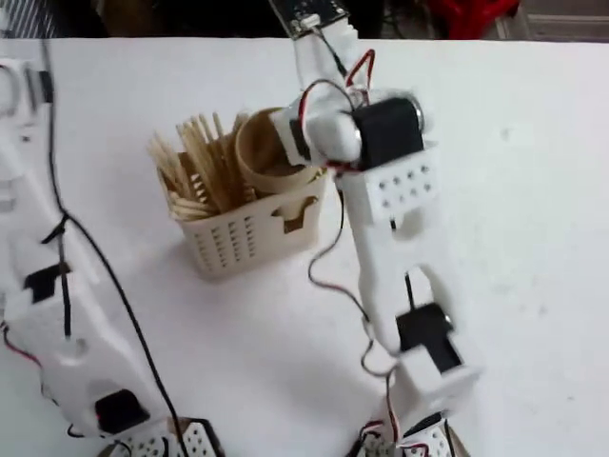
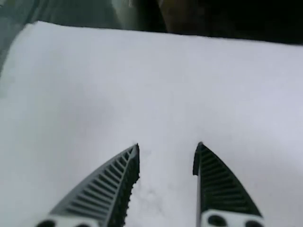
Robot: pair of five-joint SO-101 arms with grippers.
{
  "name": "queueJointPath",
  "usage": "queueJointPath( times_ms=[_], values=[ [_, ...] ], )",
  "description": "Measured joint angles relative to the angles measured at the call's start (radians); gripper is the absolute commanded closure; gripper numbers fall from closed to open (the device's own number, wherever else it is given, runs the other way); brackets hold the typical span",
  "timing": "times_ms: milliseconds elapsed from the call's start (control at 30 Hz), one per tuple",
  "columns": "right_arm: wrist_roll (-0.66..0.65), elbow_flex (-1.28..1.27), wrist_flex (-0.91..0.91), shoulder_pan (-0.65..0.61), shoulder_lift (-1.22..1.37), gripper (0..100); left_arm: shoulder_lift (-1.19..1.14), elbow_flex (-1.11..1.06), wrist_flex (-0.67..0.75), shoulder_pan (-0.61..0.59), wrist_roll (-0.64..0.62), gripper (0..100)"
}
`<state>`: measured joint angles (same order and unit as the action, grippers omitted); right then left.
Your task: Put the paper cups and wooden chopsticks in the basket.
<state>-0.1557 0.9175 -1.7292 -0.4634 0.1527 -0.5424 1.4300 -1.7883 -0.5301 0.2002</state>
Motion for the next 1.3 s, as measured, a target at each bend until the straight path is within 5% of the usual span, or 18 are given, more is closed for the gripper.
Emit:
queueJointPath(
  times_ms=[167, 300, 567, 800, 1033, 1300],
  values=[
    [0.0, -0.209, 0.0, -0.006, -0.227, 98.1, 0.195, -0.058, 0.0, -0.11, 0.002, 80],
    [-0.002, -0.442, 0.0, -0.005, -0.436, 98.1, 0.44, -0.307, 0.0, -0.138, 0.068, 80],
    [-0.006, -1.103, 0.144, -0.005, -0.801, 97.8, 1.034, -1.125, 0.046, -0.14, 0.226, 80],
    [-0.009, -1.774, 0.43, 0.002, -1.069, 97.8, 1.452, -1.924, 0.333, -0.14, 0.273, 80],
    [-0.167, -2.085, 0.5, 0.199, -1.433, 97.8, 1.726, -2.522, 0.542, -0.14, 0.273, 80],
    [-0.299, -2.383, 0.5, 0.376, -1.841, 97.8, 1.956, -2.788, 0.597, -0.14, 0.273, 80]
  ],
)
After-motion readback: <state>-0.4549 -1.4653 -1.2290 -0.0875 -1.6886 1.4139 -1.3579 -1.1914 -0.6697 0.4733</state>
